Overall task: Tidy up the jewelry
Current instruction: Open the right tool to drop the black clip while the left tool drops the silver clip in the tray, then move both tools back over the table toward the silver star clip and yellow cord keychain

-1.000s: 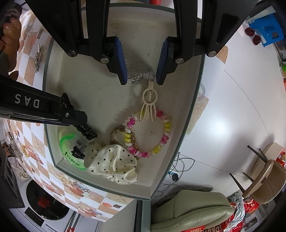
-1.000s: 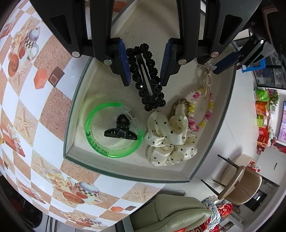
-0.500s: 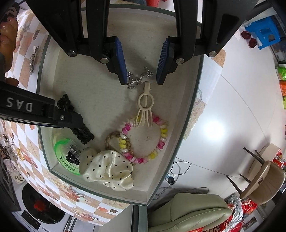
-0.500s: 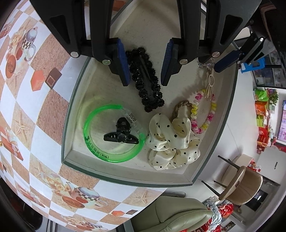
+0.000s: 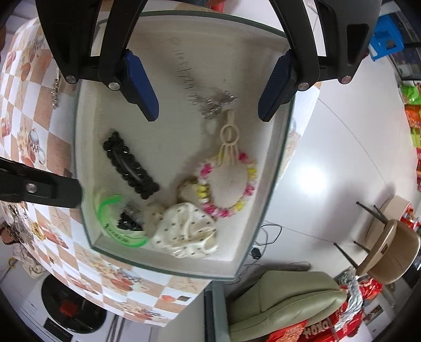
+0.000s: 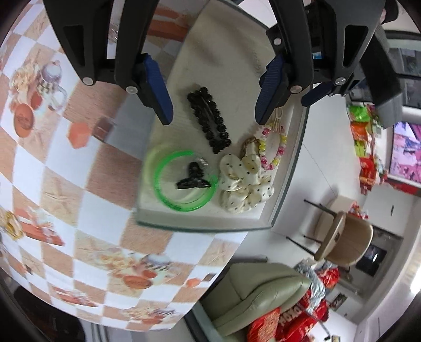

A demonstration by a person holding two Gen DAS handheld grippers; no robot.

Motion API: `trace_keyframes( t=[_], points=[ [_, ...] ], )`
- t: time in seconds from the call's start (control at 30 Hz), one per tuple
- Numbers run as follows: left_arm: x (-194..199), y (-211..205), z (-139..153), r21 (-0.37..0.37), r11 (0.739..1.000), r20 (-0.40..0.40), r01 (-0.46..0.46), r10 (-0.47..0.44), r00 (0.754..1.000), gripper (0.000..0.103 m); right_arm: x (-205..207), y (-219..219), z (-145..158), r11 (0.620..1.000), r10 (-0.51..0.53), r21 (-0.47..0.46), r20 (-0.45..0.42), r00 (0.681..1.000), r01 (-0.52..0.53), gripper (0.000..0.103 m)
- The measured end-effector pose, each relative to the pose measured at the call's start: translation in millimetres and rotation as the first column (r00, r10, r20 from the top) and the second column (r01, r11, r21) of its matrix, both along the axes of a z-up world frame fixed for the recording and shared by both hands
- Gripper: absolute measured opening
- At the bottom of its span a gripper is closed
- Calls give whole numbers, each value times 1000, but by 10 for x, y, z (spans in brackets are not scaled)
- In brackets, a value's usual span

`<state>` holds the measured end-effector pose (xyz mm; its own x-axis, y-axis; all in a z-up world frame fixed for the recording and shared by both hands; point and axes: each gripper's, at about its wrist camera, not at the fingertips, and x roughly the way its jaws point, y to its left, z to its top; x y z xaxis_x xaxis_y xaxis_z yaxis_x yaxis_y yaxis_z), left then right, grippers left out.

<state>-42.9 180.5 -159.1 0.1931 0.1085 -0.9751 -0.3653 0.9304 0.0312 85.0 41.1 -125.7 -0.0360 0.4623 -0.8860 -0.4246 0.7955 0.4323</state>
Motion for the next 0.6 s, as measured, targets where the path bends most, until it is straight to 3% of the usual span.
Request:
trace_keyframes(
  t=[0.07, 0.1, 0.2, 0.27, 0.6],
  points=[
    [35, -68, 44, 5, 1000, 8, 17, -17, 1000, 100, 16, -161, 56, 1000, -30, 5, 1, 1000, 30, 70],
    [68, -114, 85, 16, 1000, 21, 24, -25, 999, 103, 29, -253, 78, 999, -47, 5, 3, 999, 47, 70],
    [172, -251, 131, 16, 998, 36, 58, -59, 998, 103, 97, -557, 127, 995, -98, -4, 4, 995, 98, 72],
    [244, -373, 139, 17, 997, 38, 78, -79, 996, 103, 152, -821, 140, 990, -143, -11, 0, 990, 143, 82],
    [612, -1288, 262, 31, 985, 49, 168, -169, 984, 103, 555, -2002, 40, 955, -294, -53, 3, 956, 293, 83]
  ],
)
